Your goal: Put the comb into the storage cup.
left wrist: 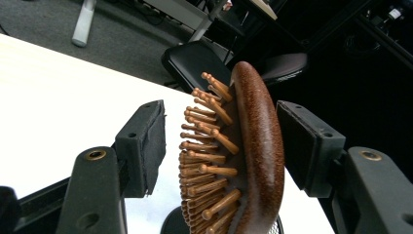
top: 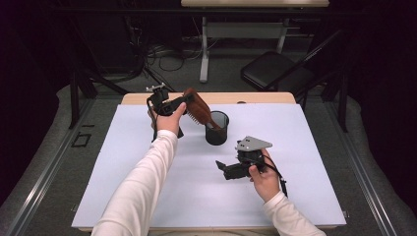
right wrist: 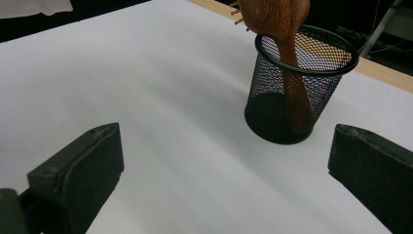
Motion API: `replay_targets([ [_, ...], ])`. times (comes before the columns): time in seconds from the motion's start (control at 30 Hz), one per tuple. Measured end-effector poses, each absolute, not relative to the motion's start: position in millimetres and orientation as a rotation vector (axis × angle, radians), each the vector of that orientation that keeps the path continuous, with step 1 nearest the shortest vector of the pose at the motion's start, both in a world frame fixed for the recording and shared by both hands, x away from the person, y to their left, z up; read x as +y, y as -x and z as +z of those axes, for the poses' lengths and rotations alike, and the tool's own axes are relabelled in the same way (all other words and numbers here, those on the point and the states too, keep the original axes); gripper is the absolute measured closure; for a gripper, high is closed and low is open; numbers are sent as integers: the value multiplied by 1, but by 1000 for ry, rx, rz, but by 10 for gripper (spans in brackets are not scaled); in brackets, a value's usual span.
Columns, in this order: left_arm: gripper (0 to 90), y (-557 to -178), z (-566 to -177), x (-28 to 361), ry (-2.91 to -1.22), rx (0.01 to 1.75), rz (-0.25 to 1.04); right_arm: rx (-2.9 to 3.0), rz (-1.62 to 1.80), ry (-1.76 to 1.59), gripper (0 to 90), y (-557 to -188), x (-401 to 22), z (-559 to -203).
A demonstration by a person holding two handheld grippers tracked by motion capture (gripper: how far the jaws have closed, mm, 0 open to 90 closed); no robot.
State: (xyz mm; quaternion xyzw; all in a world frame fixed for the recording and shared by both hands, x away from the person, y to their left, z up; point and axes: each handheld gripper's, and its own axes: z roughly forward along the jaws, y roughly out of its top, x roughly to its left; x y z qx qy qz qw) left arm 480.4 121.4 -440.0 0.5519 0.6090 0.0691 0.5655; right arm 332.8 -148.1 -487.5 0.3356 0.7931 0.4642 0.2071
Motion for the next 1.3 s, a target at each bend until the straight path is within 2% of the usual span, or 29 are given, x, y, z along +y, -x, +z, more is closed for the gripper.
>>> replay_targets([
  [0.5,378,-477,-431,134,-1239,1424,181,2211,1278,-936,0,-334,-148,-489],
  [1.3,412,-471,-418,158,-1238,1419,228,2206,1270,-941,0,-335,-149,-489],
])
